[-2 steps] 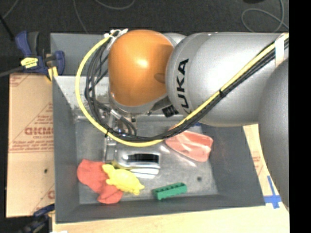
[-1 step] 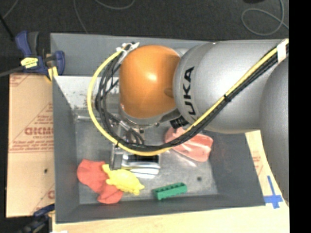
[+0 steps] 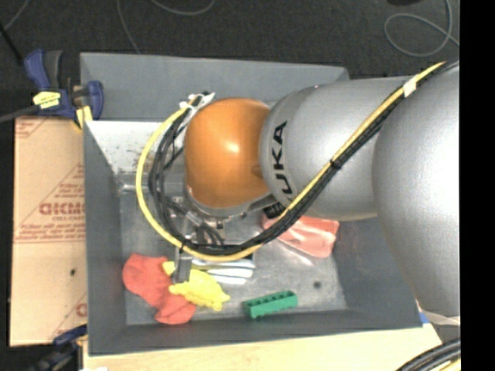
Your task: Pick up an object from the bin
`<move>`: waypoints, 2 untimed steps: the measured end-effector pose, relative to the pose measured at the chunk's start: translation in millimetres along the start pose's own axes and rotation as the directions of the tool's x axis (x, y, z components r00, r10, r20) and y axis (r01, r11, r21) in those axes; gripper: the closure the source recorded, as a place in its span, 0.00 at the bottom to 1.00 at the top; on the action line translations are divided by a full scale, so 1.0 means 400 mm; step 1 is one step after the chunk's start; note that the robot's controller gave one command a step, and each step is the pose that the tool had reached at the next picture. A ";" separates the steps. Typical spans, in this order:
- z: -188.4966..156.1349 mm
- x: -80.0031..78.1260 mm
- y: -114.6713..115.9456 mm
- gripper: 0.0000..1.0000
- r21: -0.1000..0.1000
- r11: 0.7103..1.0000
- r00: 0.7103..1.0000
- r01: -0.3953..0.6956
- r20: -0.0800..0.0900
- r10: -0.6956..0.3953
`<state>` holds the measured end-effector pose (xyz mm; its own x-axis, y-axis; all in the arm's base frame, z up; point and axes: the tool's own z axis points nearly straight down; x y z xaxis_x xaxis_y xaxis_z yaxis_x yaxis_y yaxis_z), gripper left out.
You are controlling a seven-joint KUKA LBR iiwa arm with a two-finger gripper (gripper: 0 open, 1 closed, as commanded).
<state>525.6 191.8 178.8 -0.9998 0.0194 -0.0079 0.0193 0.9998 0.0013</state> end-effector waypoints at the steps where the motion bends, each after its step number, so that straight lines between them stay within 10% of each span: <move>1: 0.135 0.032 -0.036 0.00 -0.004 0.992 0.992 0.127 0.001 -0.127; 2: 0.269 0.007 -0.033 1.00 -0.004 0.951 0.951 0.310 0.001 -0.310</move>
Offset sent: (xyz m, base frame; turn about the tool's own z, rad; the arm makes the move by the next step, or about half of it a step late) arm -0.0024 -0.0141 -0.1088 -0.3191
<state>523.6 179.0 71.1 -0.9564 -0.2919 -0.0086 -0.2920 0.9564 0.0027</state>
